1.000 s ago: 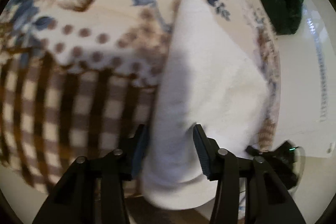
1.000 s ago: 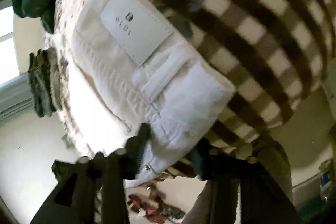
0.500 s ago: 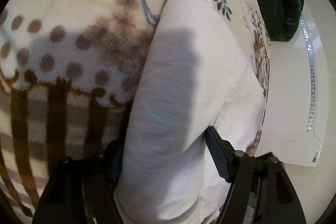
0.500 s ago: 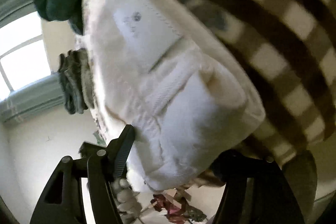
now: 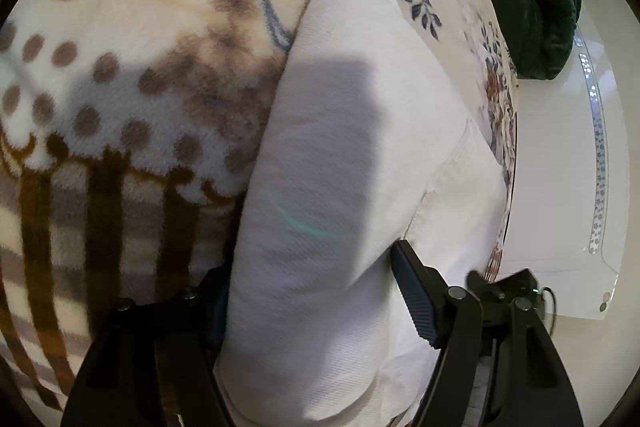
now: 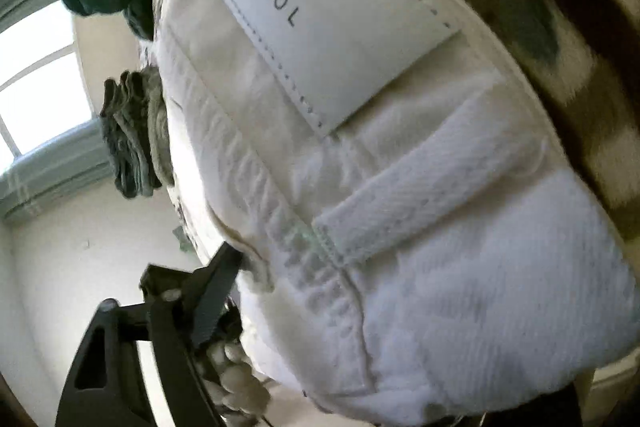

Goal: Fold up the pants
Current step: 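Grasp the folded white pants with both grippers and lift them off the bed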

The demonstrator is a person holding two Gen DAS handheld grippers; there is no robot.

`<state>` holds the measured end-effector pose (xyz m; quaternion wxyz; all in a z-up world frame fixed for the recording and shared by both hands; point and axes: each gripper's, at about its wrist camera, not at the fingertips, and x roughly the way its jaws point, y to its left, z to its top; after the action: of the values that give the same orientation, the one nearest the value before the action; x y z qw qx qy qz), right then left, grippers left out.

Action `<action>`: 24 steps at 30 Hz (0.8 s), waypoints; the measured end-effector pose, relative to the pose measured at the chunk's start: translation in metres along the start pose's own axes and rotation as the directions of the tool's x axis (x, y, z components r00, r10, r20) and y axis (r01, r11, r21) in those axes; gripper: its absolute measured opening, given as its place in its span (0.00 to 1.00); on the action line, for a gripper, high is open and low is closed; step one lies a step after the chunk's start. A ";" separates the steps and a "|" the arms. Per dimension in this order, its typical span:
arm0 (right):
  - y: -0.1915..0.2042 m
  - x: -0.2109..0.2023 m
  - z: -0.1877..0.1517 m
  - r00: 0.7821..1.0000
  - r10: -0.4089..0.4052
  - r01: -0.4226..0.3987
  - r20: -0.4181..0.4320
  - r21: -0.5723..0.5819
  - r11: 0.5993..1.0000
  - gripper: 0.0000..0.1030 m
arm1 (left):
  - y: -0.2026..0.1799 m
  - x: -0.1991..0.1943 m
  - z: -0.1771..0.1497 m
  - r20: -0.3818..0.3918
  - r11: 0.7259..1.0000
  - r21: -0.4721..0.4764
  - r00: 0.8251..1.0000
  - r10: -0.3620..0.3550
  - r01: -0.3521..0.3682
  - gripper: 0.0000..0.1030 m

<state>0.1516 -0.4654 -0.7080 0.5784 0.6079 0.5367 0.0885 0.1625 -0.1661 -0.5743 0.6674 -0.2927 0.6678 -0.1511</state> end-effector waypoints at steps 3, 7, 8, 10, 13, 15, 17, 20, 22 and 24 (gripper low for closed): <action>0.021 -0.013 -0.009 0.998 0.064 -0.062 0.018 -0.072 0.995 0.52 | 0.000 0.001 0.000 0.000 1.000 -0.008 1.000 -0.013 0.013 0.67; 0.006 0.005 0.001 0.992 -0.123 0.123 0.008 -0.060 0.991 0.67 | -0.002 0.003 -0.001 -0.009 1.000 0.010 1.000 0.001 -0.001 0.67; -0.004 0.006 0.007 0.995 -0.103 0.103 -0.001 -0.039 0.994 0.67 | -0.003 0.003 -0.002 -0.007 1.000 0.017 1.000 0.012 -0.012 0.67; -0.007 0.009 0.011 0.999 -0.053 0.053 0.009 -0.002 0.999 0.67 | -0.006 0.002 -0.003 0.006 1.000 0.025 1.000 0.015 -0.015 0.66; 0.000 0.011 0.007 0.999 0.041 -0.042 0.017 0.013 0.999 0.66 | -0.010 -0.003 -0.008 0.048 0.999 0.041 0.999 0.002 -0.004 0.55; 0.014 0.018 0.002 1.000 0.029 -0.028 0.009 -0.041 0.999 0.58 | -0.013 -0.006 -0.011 0.063 0.998 0.058 0.998 -0.004 0.001 0.48; 0.016 0.024 0.003 0.999 -0.036 0.037 0.017 -0.072 0.997 0.48 | -0.014 -0.008 -0.012 0.069 0.998 0.069 0.998 -0.001 -0.004 0.42; 0.019 0.033 0.000 0.998 -0.044 0.045 0.046 -0.033 0.998 0.38 | -0.020 -0.009 -0.014 0.078 0.995 0.103 0.997 0.006 -0.014 0.31; 0.038 0.032 -0.004 0.993 -0.094 0.099 0.073 -0.067 0.993 0.33 | -0.028 -0.015 -0.017 0.097 0.992 0.121 0.995 0.012 -0.024 0.26; 0.053 0.029 -0.010 0.990 -0.114 0.121 0.088 -0.082 0.989 0.32 | -0.035 -0.026 -0.018 0.113 0.993 0.119 0.994 0.010 -0.024 0.24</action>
<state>0.1847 -0.4244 -0.6775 0.6304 0.5524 0.5429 0.0523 0.1500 -0.1821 -0.5316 0.7214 -0.2544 0.6216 -0.1687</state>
